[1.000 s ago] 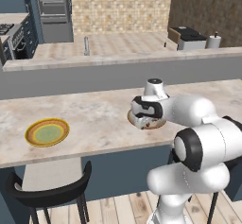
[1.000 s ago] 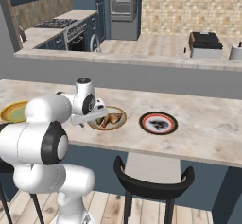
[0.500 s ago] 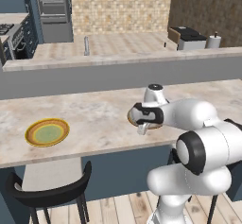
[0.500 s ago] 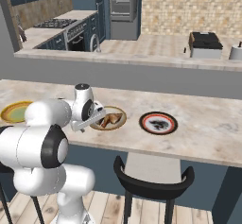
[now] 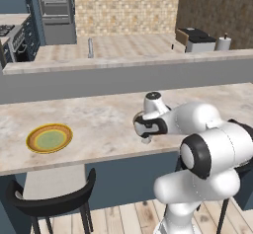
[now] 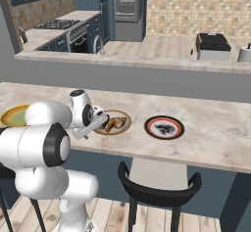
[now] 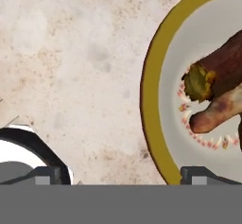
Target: Pick the chicken drumstick and sweet potato from their plates and place them in the bowl. Then put the bowl in the fridge.
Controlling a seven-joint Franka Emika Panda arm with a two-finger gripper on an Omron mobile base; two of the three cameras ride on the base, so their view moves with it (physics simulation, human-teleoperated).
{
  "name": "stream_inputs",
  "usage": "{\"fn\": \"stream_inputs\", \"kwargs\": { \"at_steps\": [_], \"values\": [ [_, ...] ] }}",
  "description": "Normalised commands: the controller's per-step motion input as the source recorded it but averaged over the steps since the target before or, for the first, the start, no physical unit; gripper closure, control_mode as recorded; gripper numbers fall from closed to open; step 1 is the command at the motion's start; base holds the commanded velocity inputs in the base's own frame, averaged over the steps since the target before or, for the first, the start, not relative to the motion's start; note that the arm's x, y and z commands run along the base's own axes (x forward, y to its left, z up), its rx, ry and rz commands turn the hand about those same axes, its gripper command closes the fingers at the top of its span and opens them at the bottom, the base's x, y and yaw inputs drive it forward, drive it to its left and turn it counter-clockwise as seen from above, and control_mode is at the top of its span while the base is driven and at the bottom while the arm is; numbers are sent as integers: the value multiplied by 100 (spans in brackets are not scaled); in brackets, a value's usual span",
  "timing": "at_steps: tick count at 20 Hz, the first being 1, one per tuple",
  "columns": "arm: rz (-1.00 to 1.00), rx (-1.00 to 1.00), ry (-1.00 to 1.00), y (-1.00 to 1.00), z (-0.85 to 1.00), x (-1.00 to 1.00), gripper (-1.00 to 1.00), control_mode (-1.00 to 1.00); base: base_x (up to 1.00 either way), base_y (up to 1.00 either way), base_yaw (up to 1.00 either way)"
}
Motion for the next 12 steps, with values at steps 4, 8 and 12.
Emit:
{"fn": "stream_inputs", "kwargs": {
  "at_steps": [4, 8, 12],
  "values": [
    [-5, -10, -4, 0, -12, 3, -100, -100, 0, 0, 0],
    [-12, -4, -3, 0, -12, 9, -100, -100, 0, 0, 0],
    [-12, 0, -5, 0, -17, 7, -100, -100, 0, 0, 0]
  ]
}}
